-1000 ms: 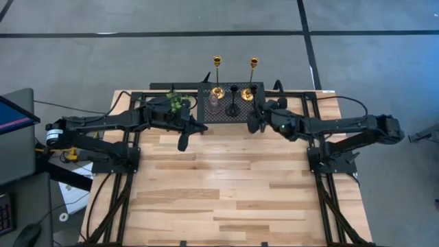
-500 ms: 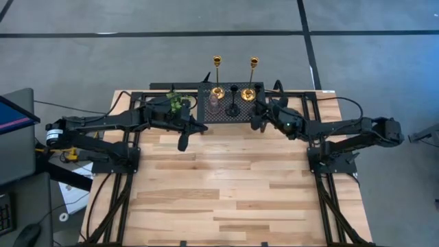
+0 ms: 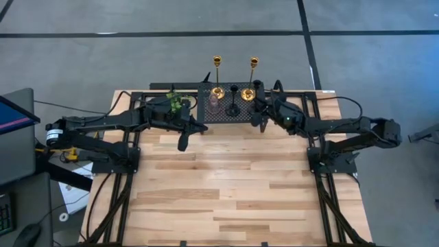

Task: Pick & Place candle stick holders
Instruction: Put the black candle holder on the shelf

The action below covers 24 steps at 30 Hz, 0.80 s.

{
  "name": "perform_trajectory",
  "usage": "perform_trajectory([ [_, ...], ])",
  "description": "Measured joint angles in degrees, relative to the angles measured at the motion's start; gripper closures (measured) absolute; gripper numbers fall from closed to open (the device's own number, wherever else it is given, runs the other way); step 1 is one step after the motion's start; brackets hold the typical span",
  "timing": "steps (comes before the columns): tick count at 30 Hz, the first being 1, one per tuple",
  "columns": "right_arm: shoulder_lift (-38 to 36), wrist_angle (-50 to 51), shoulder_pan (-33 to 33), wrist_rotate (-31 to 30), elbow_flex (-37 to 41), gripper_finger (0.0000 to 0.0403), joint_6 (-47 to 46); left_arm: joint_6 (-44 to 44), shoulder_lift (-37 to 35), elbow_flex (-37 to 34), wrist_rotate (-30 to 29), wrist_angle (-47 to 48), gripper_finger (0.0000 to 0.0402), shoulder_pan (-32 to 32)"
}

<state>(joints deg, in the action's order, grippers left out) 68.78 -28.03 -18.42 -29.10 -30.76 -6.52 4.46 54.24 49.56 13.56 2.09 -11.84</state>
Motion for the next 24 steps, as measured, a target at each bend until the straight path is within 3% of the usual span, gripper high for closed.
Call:
perform_trajectory([
  [14, 8.27, -7.61, -1.26, 2.05, -0.38, 0.0403, -0.35, 0.01, 0.0, 0.0, -0.02, 0.0, 0.0396, -0.02],
  [24, 6.99, -5.73, -1.17, 2.37, -0.24, 0.0403, 1.09, 0.01, 0.0, 0.0, 0.0, 0.0, 0.0396, -0.02],
])
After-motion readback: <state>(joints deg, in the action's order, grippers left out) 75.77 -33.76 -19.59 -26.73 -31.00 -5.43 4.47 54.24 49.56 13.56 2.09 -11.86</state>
